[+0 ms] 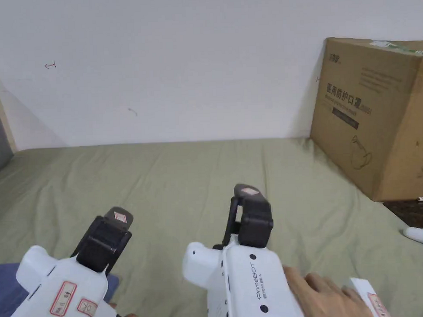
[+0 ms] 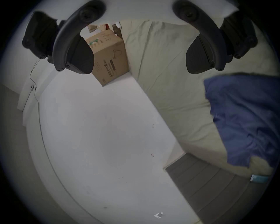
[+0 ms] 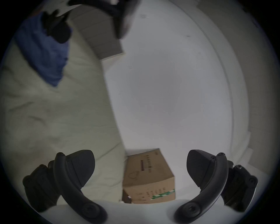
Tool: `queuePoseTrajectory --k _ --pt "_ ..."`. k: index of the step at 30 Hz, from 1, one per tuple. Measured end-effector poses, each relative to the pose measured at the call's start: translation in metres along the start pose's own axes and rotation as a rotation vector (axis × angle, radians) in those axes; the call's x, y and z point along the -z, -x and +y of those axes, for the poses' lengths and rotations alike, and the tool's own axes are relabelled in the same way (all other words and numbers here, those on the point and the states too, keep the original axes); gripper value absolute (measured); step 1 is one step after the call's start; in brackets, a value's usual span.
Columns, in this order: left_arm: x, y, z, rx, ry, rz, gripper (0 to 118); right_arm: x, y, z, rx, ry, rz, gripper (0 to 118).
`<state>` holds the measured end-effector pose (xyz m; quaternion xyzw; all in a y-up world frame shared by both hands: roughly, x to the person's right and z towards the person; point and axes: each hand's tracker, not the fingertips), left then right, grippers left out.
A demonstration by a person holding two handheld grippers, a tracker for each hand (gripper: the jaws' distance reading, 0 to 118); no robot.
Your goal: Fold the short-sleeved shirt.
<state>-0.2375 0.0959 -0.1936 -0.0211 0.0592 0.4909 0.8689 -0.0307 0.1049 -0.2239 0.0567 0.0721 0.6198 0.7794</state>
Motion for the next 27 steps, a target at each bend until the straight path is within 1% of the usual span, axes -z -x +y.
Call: queuePoseTrajectory --k 1,3,4,5,6,7,9,10,11,12,13,14,15,16,18,20,21,23,24,26,27 --pt "0.0 0.002 -0.001 0.008 0.008 -0.017 118 0.001 0.003 0.001 0.027 0.014 0.043 118" --pt "-0.001 -0.002 0.002 0.034 0.009 -0.02 118 0.002 -0.001 -0.003 0.145 0.039 0.073 118" --pt "0.0 -0.012 0.006 0.108 0.012 -0.018 118 0.004 -0.008 -0.004 0.235 0.05 0.074 118" --pt "0.0 -0.022 0.012 0.18 0.005 -0.006 118 0.006 -0.02 -0.007 0.348 0.063 0.064 118" --pt "0.0 -0.035 0.017 0.274 -0.016 -0.007 118 0.008 -0.034 -0.011 0.485 0.086 0.055 118" --pt "-0.001 -0.049 0.021 0.368 -0.031 -0.009 118 0.011 -0.05 -0.016 0.638 0.102 0.043 118" --pt "-0.004 -0.082 0.021 0.621 -0.059 -0.014 118 0.016 -0.083 -0.035 1.012 0.145 0.031 118" --pt "-0.005 -0.097 0.018 0.739 -0.071 0.014 118 0.018 -0.094 -0.048 1.185 0.179 0.022 118" --pt "-0.004 -0.112 0.011 0.89 -0.062 0.074 118 0.022 -0.099 -0.063 1.367 0.2 0.023 118" --pt "-0.003 -0.121 0.003 1.058 -0.041 0.116 118 0.025 -0.099 -0.08 1.511 0.24 0.023 118" --pt "-0.003 -0.124 -0.007 1.178 -0.037 0.124 118 0.026 -0.093 -0.095 1.587 0.24 0.041 118" --pt "-0.003 -0.121 -0.015 1.25 -0.039 0.12 118 0.025 -0.083 -0.107 1.616 0.263 0.017 118" --pt "-0.004 -0.116 -0.021 1.233 -0.034 0.106 118 0.025 -0.074 -0.117 1.607 0.304 -0.008 118" --pt "-0.005 -0.111 -0.023 1.198 -0.019 0.099 118 0.023 -0.068 -0.122 1.576 0.333 -0.017 118" --pt "-0.005 -0.104 -0.02 1.051 0.064 0.074 118 0.019 -0.06 -0.124 1.533 0.344 -0.011 118" --pt "-0.006 -0.097 -0.013 0.958 0.052 0.071 118 0.016 -0.064 -0.122 1.501 0.304 -0.013 118" --pt "-0.008 -0.096 -0.011 0.949 0.023 0.065 118 0.014 -0.069 -0.118 1.452 0.273 -0.031 118" --pt "-0.012 -0.1 -0.009 0.984 -0.057 0.081 118 0.011 -0.076 -0.105 1.358 0.236 -0.118 118" --pt "-0.013 -0.104 -0.007 1.018 -0.082 0.091 118 0.009 -0.078 -0.101 1.318 0.204 -0.135 118" --pt "-0.012 -0.113 -0.006 1.07 -0.098 0.149 118 0.006 -0.083 -0.091 1.244 0.191 -0.158 118" --pt "-0.012 -0.117 -0.005 1.097 -0.085 0.184 118 0.004 -0.086 -0.088 1.219 0.224 -0.13 118"
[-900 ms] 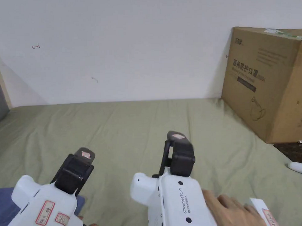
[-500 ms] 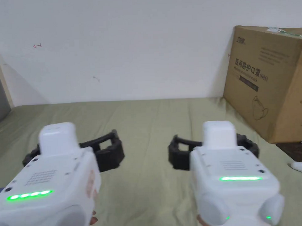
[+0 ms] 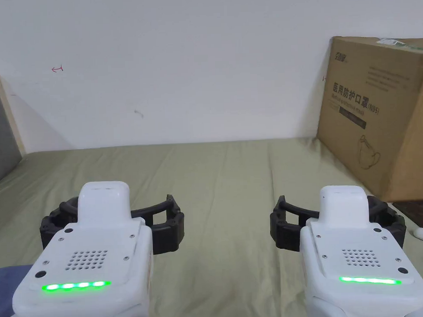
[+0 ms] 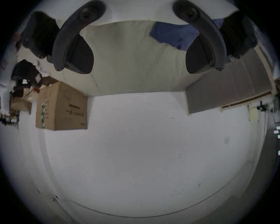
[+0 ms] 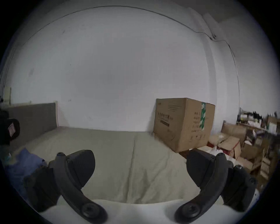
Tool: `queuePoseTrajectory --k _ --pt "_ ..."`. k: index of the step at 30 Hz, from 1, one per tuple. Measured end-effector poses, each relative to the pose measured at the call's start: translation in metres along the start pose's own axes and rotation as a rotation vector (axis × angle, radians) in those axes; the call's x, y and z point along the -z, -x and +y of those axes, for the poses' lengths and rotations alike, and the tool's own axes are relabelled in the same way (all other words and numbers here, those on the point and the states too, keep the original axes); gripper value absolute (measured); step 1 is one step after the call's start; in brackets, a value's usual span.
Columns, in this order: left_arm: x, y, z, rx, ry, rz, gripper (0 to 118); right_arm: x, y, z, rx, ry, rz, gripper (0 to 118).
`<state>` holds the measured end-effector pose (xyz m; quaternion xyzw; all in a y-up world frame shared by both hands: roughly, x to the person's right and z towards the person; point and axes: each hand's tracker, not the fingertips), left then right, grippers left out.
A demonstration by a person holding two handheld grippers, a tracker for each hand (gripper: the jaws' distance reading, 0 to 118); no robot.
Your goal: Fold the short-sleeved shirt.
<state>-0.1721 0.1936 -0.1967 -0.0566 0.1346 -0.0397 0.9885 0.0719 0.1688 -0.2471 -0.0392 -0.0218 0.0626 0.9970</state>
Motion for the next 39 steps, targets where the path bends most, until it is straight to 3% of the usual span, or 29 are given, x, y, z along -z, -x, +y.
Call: queuePoseTrajectory --k 1,2,3,4,5,6,7,8,10,11,15,23,36,39 --pt "0.002 -0.001 0.001 0.023 0.014 -0.006 114 -0.002 0.0 0.002 0.017 0.009 0.035 116" --pt "0.002 -0.003 0.0 0.03 0.017 -0.004 94 -0.005 -0.003 0.002 0.034 0.008 0.093 109" --pt "0.0 -0.003 -0.003 0.037 -0.002 -0.018 65 -0.005 -0.001 0.003 0.051 0.024 0.124 91" --pt "-0.004 -0.003 -0.007 0.035 -0.021 -0.031 65 -0.006 0.0 0.003 0.046 0.035 0.105 91" --pt "-0.004 -0.005 -0.008 0.026 -0.023 -0.038 53 -0.007 0.005 0.001 0.035 0.034 0.084 81" --pt "-0.002 -0.006 -0.01 0.017 -0.008 -0.043 29 -0.007 0.009 -0.002 -0.009 0.016 0.021 51" --pt "0.002 -0.006 -0.012 0.004 0.029 -0.041 0 -0.004 0.012 -0.005 -0.038 0.023 -0.03 12" --pt "0.003 -0.005 -0.015 0.001 0.037 -0.036 0 -0.002 0.012 -0.005 -0.043 0.045 -0.057 8" --pt "0.005 -0.001 -0.02 -0.048 0.067 -0.101 0 -0.004 0.002 -0.006 0.065 0.052 0.068 3" --pt "0.005 0.0 -0.021 -0.053 0.062 -0.092 0 -0.003 -0.001 -0.007 0.111 0.05 0.066 1" --pt "0.006 0.003 -0.019 -0.033 0.058 -0.079 0 -0.001 0.0 -0.007 0.048 0.051 0.026 0" --pt "-0.002 0.018 -0.011 -0.038 0.04 -0.071 0 0.0 0.012 0.003 0.073 0.046 0.107 0" --pt "-0.055 0.151 -0.023 -0.114 0.117 0.332 0 -0.012 0.148 0.016 0.085 0.078 0.575 0" --pt "-0.061 0.166 -0.029 -0.126 0.141 0.384 0 -0.019 0.173 0.016 0.071 0.084 0.631 0"
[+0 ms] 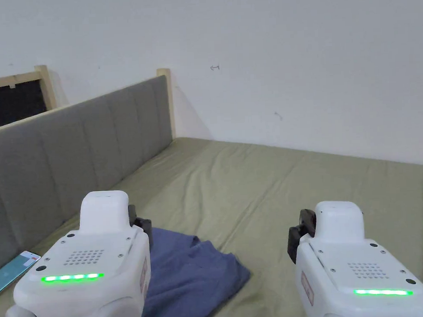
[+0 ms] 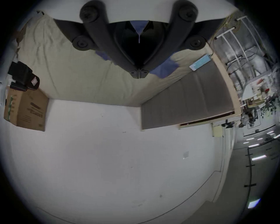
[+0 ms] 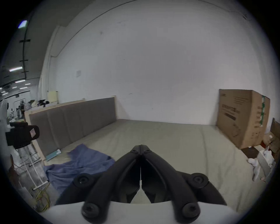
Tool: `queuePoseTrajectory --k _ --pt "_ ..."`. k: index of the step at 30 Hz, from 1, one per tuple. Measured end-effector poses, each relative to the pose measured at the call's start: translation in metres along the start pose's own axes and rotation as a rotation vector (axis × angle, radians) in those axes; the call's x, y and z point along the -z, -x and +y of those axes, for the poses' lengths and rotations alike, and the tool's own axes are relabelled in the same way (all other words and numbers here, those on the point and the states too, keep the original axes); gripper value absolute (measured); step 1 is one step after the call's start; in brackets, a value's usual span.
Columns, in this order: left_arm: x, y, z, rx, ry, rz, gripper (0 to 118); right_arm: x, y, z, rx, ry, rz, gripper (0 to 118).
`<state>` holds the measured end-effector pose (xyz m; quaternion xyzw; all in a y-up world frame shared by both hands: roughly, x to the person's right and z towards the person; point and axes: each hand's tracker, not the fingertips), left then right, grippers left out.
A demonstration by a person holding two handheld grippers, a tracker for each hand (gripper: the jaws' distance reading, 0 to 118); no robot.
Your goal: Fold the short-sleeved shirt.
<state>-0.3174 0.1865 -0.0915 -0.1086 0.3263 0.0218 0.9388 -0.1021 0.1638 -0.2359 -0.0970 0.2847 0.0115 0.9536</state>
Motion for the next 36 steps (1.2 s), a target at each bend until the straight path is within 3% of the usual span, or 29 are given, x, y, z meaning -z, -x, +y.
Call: queuePoseTrajectory --k 6,12,13,15,16,17,19,28,31,33,34,35,36 --pt "0.022 0.012 -0.013 0.008 0.094 0.02 0 0.012 0.019 -0.008 -0.009 0.039 0.049 0" --pt "0.115 0.001 -0.061 -0.076 0.382 -0.131 1 0.025 0.008 -0.025 0.058 0.119 0.038 0" --pt "0.132 -0.004 -0.072 -0.057 0.454 -0.122 9 0.028 0.005 -0.028 0.071 0.135 0.032 0" --pt "0.164 -0.013 -0.096 -0.031 0.561 -0.123 60 0.034 0.001 -0.034 0.079 0.16 0.025 0" --pt "0.175 -0.016 -0.105 -0.013 0.6 -0.134 93 0.037 -0.001 -0.036 0.078 0.168 0.016 0" --pt "0.188 -0.018 -0.116 -0.015 0.649 -0.142 118 0.039 -0.003 -0.038 0.072 0.177 0.006 0" --pt "0.2 -0.022 -0.134 -0.016 0.718 -0.151 111 0.045 -0.007 -0.041 0.066 0.194 -0.011 0" --pt "0.247 -0.029 -0.188 -0.066 0.892 -0.128 108 0.064 -0.017 -0.057 0.068 0.271 -0.036 0" --pt "0.239 -0.033 -0.187 -0.033 0.826 -0.099 102 0.067 -0.02 -0.063 0.087 0.29 -0.049 0" --pt "0.232 -0.034 -0.18 -0.021 0.785 -0.104 66 0.068 -0.023 -0.065 0.119 0.298 -0.044 0" --pt "0.231 -0.03 -0.17 -0.017 0.781 -0.101 38 0.068 -0.024 -0.065 0.131 0.304 -0.043 0" --pt "0.232 -0.031 -0.166 -0.012 0.778 -0.079 2 0.068 -0.026 -0.066 0.14 0.306 -0.043 0" --pt "0.234 -0.03 -0.165 -0.003 0.775 -0.022 2 0.066 -0.027 -0.066 0.146 0.305 -0.043 0"
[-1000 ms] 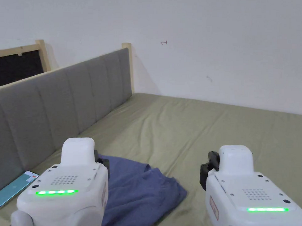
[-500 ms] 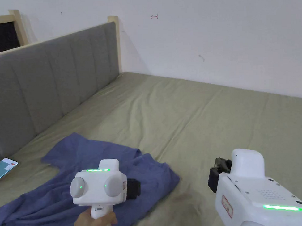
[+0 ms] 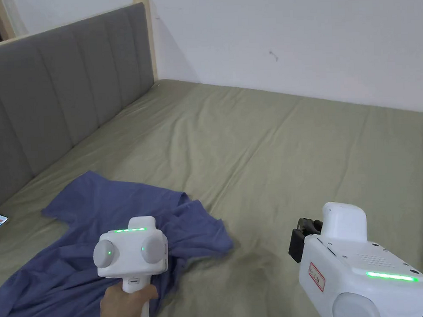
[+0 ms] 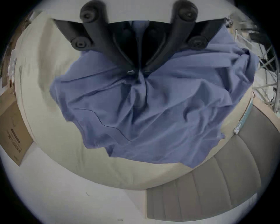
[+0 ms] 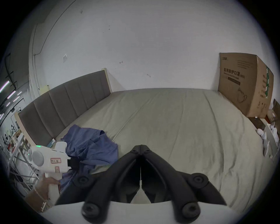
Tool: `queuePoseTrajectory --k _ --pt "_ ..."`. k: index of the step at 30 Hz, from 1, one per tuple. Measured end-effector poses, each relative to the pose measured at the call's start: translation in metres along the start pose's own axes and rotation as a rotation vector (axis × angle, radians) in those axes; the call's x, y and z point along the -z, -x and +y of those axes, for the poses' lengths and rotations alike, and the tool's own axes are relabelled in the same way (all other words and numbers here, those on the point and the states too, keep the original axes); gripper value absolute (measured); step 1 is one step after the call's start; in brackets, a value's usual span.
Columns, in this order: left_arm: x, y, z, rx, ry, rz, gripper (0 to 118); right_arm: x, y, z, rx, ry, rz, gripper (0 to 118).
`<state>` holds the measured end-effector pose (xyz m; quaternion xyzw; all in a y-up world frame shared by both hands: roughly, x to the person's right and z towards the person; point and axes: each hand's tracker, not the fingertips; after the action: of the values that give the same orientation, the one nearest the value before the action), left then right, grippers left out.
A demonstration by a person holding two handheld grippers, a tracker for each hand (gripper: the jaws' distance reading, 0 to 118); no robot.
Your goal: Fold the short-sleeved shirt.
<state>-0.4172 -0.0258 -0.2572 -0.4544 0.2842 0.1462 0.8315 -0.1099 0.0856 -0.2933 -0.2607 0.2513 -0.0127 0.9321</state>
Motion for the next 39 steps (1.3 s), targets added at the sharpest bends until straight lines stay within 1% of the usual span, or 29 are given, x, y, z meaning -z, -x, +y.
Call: queuePoseTrajectory --k 1,2,3,5,7,9,11,13,15,17,20,24,27,29,32,33,34,35,36,39 --pt "0.002 0.003 0.004 -0.044 0.056 -0.066 2 -0.002 -0.002 0.0 0.002 0.0 -0.001 0" --pt "0.002 0.004 0.006 -0.048 0.073 -0.067 2 -0.004 -0.004 0.0 0.003 -0.002 -0.002 0" --pt "-0.002 0.004 0.006 -0.041 0.046 -0.057 2 -0.007 -0.006 0.001 0.003 -0.005 -0.004 0" --pt "-0.009 0.007 0.011 -0.087 0.057 -0.108 2 -0.012 -0.013 0.002 0.006 -0.013 -0.017 0" --pt "-0.019 0.007 0.02 -0.146 0.048 -0.196 2 -0.017 -0.024 0.005 0.032 -0.021 -0.032 0" --pt "-0.036 -0.007 0.033 -0.131 0.019 -0.218 2 -0.024 -0.039 0.008 0.078 -0.038 -0.048 0" --pt "-0.054 -0.032 0.046 -0.027 -0.038 -0.201 2 -0.032 -0.053 0.012 0.106 -0.056 -0.066 0" --pt "-0.073 -0.058 0.058 0.017 -0.07 -0.236 2 -0.043 -0.07 0.017 0.128 -0.081 -0.099 0" --pt "-0.092 -0.09 0.069 -0.013 -0.085 -0.369 2 -0.058 -0.089 0.023 0.157 -0.113 -0.138 0" --pt "-0.113 -0.126 0.076 0.004 -0.1 -0.456 2 -0.074 -0.11 0.028 0.193 -0.147 -0.175 0" --pt "-0.147 -0.193 0.073 0.139 -0.151 -0.536 2 -0.103 -0.144 0.036 0.238 -0.201 -0.243 0" --pt "-0.198 -0.279 0.049 0.267 -0.152 -0.812 2 -0.145 -0.188 0.041 0.302 -0.275 -0.367 0" --pt "-0.233 -0.331 0.022 0.404 -0.175 -0.934 2 -0.178 -0.218 0.04 0.35 -0.324 -0.448 0" --pt "-0.242 -0.354 0.002 0.462 -0.178 -0.992 2 -0.194 -0.234 0.038 0.359 -0.337 -0.5 0" --pt "-0.223 -0.384 -0.032 0.518 -0.085 -0.947 2 -0.209 -0.253 0.03 0.376 -0.339 -0.565 0" --pt "-0.212 -0.391 -0.045 0.528 -0.046 -0.924 2 -0.212 -0.259 0.026 0.389 -0.335 -0.57 0" --pt "-0.199 -0.396 -0.058 0.569 -0.032 -0.883 2 -0.213 -0.263 0.023 0.4 -0.332 -0.571 0" --pt "-0.184 -0.404 -0.073 0.602 -0.01 -0.817 2 -0.213 -0.267 0.019 0.411 -0.326 -0.572 0" --pt "-0.169 -0.409 -0.088 0.653 0.008 -0.72 2 -0.211 -0.269 0.016 0.42 -0.313 -0.577 0" --pt "-0.128 -0.415 -0.125 0.767 0.069 -0.576 3 -0.205 -0.271 0.01 0.406 -0.275 -0.579 0"
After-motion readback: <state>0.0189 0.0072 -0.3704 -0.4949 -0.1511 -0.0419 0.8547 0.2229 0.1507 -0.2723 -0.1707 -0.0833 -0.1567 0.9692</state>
